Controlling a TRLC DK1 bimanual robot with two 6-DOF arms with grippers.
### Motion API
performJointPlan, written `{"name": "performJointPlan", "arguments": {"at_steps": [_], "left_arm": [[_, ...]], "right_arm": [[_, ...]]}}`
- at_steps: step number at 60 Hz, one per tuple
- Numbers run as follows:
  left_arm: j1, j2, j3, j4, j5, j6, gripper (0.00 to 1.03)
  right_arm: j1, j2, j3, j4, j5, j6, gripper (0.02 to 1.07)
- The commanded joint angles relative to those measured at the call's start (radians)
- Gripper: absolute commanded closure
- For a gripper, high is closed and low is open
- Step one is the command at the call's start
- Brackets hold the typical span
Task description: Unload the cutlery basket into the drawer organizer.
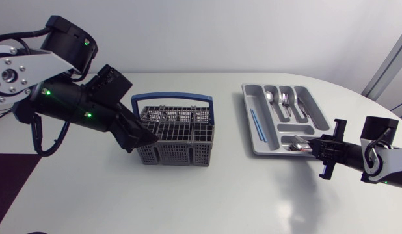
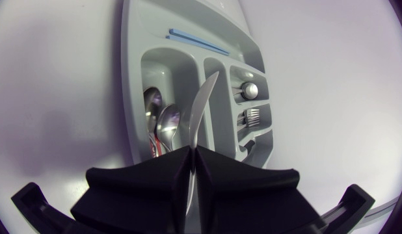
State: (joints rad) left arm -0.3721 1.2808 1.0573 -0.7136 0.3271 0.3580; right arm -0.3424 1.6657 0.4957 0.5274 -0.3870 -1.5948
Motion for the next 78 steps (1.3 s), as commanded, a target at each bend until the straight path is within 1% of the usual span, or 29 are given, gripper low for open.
{"name": "performJointPlan", "arguments": {"at_steps": [1, 2, 3, 9, 12, 13, 17, 25, 35, 57, 68, 71, 78], "left_arm": [[-0.007, -0.023, -0.003, -0.023, -0.005, -0.019, 0.11], [-0.007, -0.024, -0.003, -0.023, -0.005, -0.019, 0.11], [-0.007, -0.026, -0.002, -0.024, -0.005, -0.019, 0.11], [-0.001, -0.032, 0.007, -0.038, -0.013, -0.014, 0.11], [0.004, -0.037, 0.017, -0.047, -0.014, -0.011, 0.11], [0.007, -0.037, 0.020, -0.050, -0.016, -0.011, 0.11], [0.021, -0.040, 0.032, -0.061, -0.020, -0.010, 0.11], [0.025, -0.049, 0.035, -0.070, -0.022, -0.008, 0.11], [0.015, -0.055, 0.027, -0.070, -0.022, -0.007, 0.11], [0.015, -0.067, 0.010, -0.070, -0.022, -0.007, 0.11], [0.015, -0.070, 0.003, -0.069, -0.022, -0.005, 0.11], [0.015, -0.070, 0.004, -0.069, -0.022, -0.005, 0.11], [0.013, -0.072, 0.003, -0.070, -0.020, -0.005, 0.11]], "right_arm": [[-0.007, 0.006, -0.003, 0.010, 0.011, -0.042, 0.63], [-0.007, 0.002, -0.006, 0.010, 0.011, -0.042, 0.57], [-0.006, -0.004, -0.009, 0.010, 0.011, -0.044, 0.49], [-0.007, -0.052, -0.031, 0.008, 0.011, -0.044, 0.28], [-0.007, -0.077, -0.039, 0.005, 0.010, -0.040, 0.15], [-0.006, -0.084, -0.039, 0.003, 0.010, -0.039, 0.12], [-0.007, -0.121, -0.046, 0.000, 0.008, -0.031, 0.09], [-0.007, -0.167, -0.051, -0.026, 0.007, -0.016, 0.08], [-0.003, -0.101, -0.031, -0.018, 0.020, -0.017, 0.08], [0.052, -0.089, -0.034, -0.018, 0.045, 0.019, 0.08], [0.071, -0.067, -0.006, -0.026, 0.068, 0.025, 0.08], [0.075, -0.055, 0.020, -0.053, 0.082, 0.027, 0.08], [0.075, -0.100, 0.083, -0.231, 0.079, 0.024, 0.08]]}}
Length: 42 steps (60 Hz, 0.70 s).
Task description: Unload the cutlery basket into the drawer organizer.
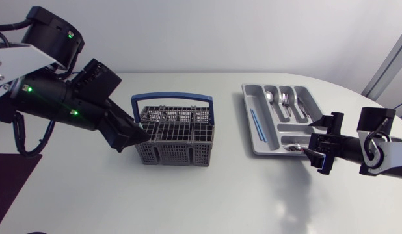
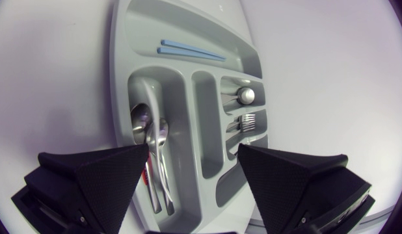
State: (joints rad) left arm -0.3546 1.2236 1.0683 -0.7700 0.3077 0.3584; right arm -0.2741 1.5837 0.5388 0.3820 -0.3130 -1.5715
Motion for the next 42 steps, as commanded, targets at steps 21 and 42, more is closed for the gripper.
{"name": "performJointPlan", "arguments": {"at_steps": [21, 42], "left_arm": [[0.025, -0.024, -0.027, -0.012, -0.004, 0.004, 0.11], [0.026, -0.004, -0.048, -0.002, -0.091, -0.118, 0.12]], "right_arm": [[0.006, -0.263, 0.062, -0.262, -0.103, 0.214, 0.08], [0.154, -0.484, -0.086, -0.213, -0.054, 0.577, 0.08]]}}
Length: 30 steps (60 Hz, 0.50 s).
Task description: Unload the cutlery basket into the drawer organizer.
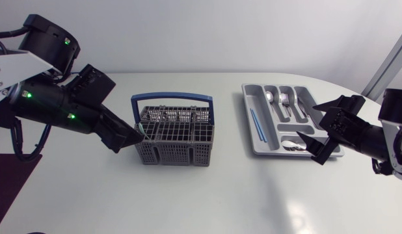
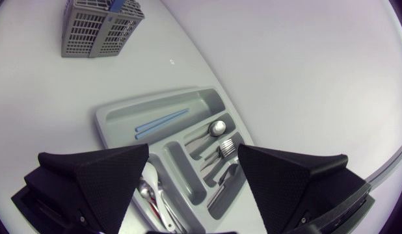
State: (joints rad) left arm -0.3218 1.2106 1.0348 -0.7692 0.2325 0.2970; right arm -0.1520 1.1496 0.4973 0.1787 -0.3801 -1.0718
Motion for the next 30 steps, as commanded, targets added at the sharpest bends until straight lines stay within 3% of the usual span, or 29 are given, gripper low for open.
{"name": "performJointPlan", "arguments": {"at_steps": [1, 10, 19, 30], "left_arm": [[-0.011, 0.010, -0.015, -0.001, -0.021, -0.055, 0.12], [-0.026, 0.060, 0.022, 0.033, -0.136, -0.065, 0.12], [-0.022, 0.185, 0.140, -0.036, -0.205, -0.202, 0.16], [-0.092, 0.251, 0.189, -0.053, -0.282, -0.326, 0.16]], "right_arm": [[0.040, -0.059, -0.051, -0.013, 0.017, 0.079, 0.08], [0.109, -0.133, -0.094, -0.031, 0.064, 0.101, 0.08], [0.192, -0.246, -0.141, -0.070, 0.118, 0.113, 0.08], [0.249, -0.332, -0.158, -0.143, 0.150, 0.127, 0.08]]}}
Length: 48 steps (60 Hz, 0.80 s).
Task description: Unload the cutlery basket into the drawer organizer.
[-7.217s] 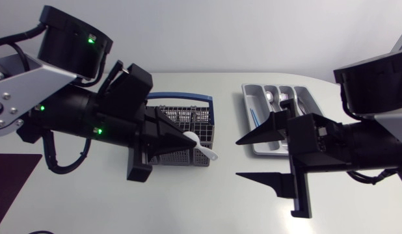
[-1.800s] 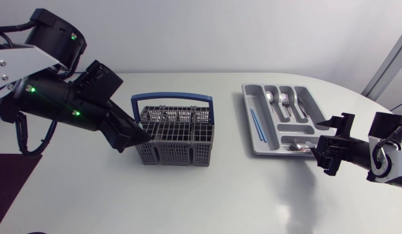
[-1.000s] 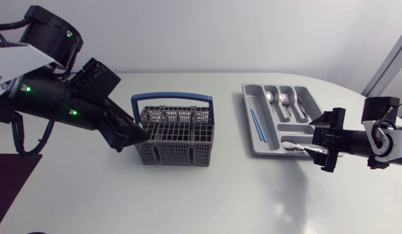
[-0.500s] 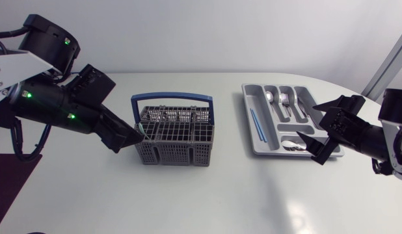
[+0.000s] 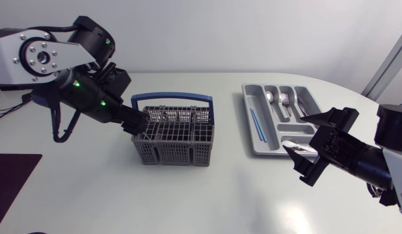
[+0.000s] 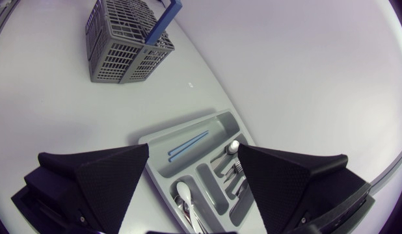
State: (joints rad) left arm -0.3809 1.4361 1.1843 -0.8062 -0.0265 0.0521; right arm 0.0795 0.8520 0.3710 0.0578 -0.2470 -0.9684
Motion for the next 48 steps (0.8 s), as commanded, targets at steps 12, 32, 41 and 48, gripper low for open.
{"name": "performJointPlan", "arguments": {"at_steps": [12, 32, 41, 48], "left_arm": [[-0.032, 0.058, 0.074, -0.013, -0.027, -0.098, 0.16], [-0.010, 0.135, 0.090, 0.024, -0.059, -0.095, 0.22], [-0.016, 0.147, 0.095, 0.024, -0.070, -0.095, 0.25], [-0.018, 0.145, 0.090, 0.024, -0.070, -0.098, 0.39]], "right_arm": [[0.017, -0.091, -0.044, -0.069, 0.015, 0.022, 0.08], [0.025, -0.166, -0.040, -0.147, 0.009, 0.020, 0.08], [0.025, -0.177, -0.052, -0.154, 0.009, 0.016, 0.08], [0.025, -0.182, -0.055, -0.156, 0.009, 0.016, 0.08]]}}
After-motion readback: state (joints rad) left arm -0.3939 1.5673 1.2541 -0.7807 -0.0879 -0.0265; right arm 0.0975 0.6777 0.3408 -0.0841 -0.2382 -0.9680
